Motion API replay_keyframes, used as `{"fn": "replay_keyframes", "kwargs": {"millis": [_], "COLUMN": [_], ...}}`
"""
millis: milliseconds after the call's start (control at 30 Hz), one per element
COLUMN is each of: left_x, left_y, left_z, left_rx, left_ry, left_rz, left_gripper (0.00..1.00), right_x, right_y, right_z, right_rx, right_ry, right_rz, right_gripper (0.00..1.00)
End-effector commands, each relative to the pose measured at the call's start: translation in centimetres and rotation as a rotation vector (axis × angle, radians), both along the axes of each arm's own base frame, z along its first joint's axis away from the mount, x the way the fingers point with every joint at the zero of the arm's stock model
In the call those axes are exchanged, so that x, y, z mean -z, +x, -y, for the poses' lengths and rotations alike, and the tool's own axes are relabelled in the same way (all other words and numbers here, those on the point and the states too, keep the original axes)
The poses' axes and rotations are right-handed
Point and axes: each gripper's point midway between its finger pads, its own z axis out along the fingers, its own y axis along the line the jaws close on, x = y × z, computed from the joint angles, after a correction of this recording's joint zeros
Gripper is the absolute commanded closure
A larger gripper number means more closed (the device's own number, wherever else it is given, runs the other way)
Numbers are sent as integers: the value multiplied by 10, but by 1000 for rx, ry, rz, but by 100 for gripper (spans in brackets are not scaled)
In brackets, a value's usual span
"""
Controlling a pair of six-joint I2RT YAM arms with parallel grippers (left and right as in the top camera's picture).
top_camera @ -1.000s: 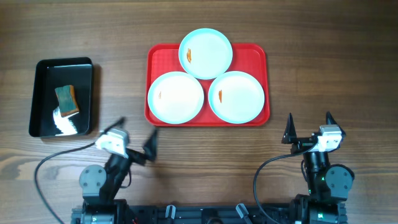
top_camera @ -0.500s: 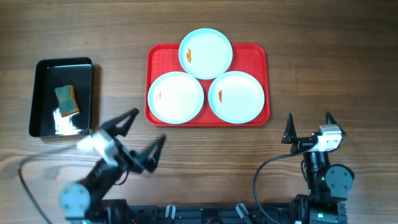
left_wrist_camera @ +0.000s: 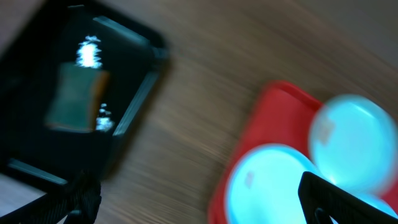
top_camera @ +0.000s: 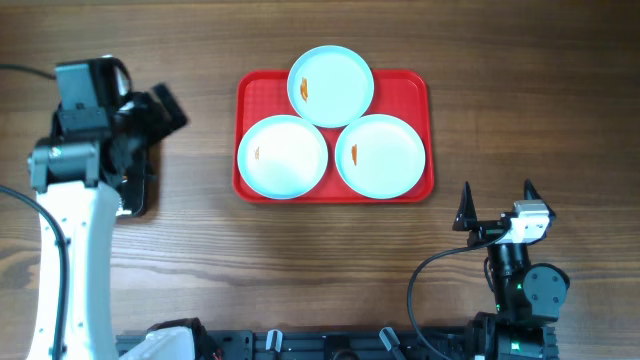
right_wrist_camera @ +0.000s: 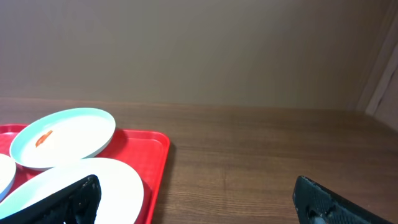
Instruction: Clean dirty plates on tray and stack at the side
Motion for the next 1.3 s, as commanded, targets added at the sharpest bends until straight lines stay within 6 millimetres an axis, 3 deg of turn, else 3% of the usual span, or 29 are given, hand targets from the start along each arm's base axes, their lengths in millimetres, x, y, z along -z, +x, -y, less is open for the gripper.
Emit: {"fn": "replay_keyframes", "kwargs": {"millis": [0,67,133,167,233,400,467,600,700,767,800,833,933,1133,1267], "left_x": [16,41,58,66,63,45,53,96,112,128,139,148,178,225,237], "left_y": [-6,-5,-4,3,21,28,23,31,32,28,26,25,19,6,10], "left_z": [-83,-124,-142,-139,-124,-148,-158,-182,-177,-172,-171,-170,-167,-157,-138], "left_rx": [-327,-429,-466,-428,-239,-282,-317,-365,-343,-240,-187,-166,-158,-135,4], "left_ry": [92,88,54,-23,-87,6,35,84,50,68,78,83,61,0,-62], "left_rz": [-63,-108,-130,-119,-64,-78,-170,-272,-308,-367,-401,-419,-473,-572,-554], "left_gripper": [0,0,0,0,0,0,0,0,0,0,0,7,7,23,37], "right_x": [-1,-1,-1,-1,-1,-1,-1,-1,-1,-1,-1,-1,-1,-1,-1], "right_y": [0,0,0,0,0,0,0,0,0,0,0,0,0,0,0], "right_z": [2,2,2,2,2,2,2,2,2,2,2,2,2,2,2], "right_rx": [13,13,13,13,13,13,13,13,13,13,13,13,13,13,13], "right_ry": [-6,-6,-6,-5,-6,-6,-6,-6,-6,-6,-6,-6,-6,-6,-6], "right_rz": [6,6,6,6,6,6,6,6,6,6,6,6,6,6,6], "right_gripper": [0,0,0,0,0,0,0,0,0,0,0,0,0,0,0]}}
